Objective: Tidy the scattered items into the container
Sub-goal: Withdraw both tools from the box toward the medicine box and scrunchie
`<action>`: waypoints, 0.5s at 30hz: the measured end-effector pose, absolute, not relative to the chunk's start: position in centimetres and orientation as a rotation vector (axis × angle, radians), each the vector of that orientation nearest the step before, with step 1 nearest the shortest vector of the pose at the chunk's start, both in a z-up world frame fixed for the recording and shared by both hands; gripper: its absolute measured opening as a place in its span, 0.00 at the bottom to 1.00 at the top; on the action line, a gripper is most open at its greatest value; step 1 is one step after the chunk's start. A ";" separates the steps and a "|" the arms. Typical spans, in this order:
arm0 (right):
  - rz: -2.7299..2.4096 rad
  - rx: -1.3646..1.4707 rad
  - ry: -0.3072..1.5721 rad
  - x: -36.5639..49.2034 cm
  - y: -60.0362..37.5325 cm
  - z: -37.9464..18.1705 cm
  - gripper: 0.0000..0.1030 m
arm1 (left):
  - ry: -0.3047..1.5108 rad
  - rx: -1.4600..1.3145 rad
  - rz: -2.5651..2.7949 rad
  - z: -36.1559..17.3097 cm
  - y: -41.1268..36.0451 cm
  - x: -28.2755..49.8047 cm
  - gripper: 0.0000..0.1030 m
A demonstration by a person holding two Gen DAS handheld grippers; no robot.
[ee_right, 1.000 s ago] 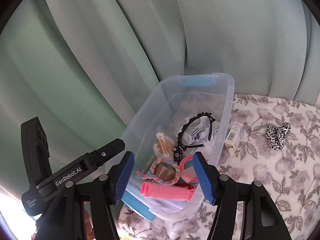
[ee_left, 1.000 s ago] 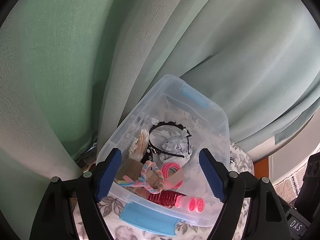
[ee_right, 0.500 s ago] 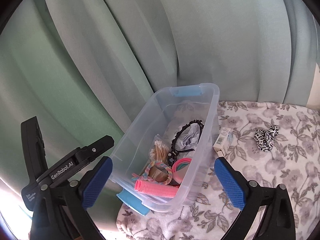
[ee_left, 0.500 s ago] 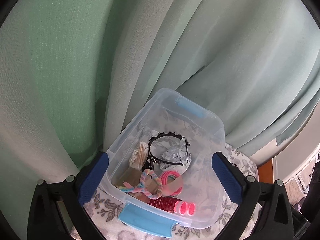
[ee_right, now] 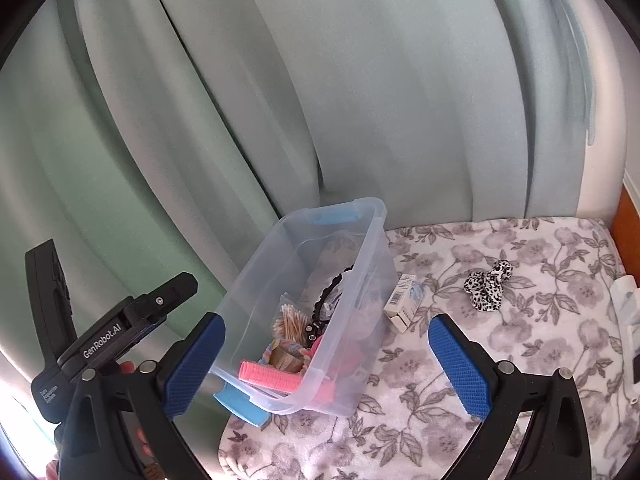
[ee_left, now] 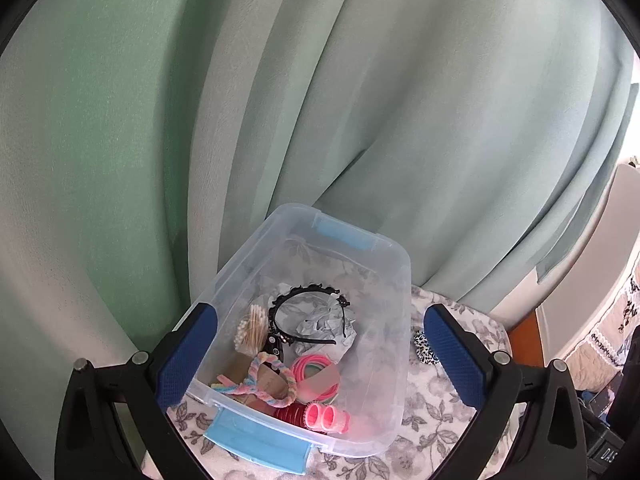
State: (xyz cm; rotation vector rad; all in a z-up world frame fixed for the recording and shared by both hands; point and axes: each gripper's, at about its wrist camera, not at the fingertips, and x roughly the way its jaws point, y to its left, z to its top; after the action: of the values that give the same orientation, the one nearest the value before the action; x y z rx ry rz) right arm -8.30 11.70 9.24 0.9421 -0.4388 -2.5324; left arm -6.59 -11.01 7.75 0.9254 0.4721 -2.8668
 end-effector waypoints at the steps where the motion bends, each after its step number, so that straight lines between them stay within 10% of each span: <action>1: -2.543 0.939 -0.441 -8.1 12.1 9.2 1.00 | 0.454 0.917 -2.870 8.0 -10.6 -6.6 1.00; 15: -2.735 0.932 -0.519 -6.4 19.3 7.0 1.00 | 0.350 0.995 -3.015 8.1 -3.9 -7.2 1.00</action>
State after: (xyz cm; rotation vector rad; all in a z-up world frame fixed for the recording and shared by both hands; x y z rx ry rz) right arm -6.45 19.29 7.03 0.9323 -0.5192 -2.7354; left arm -7.18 -3.86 8.11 0.9949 0.3503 -3.0153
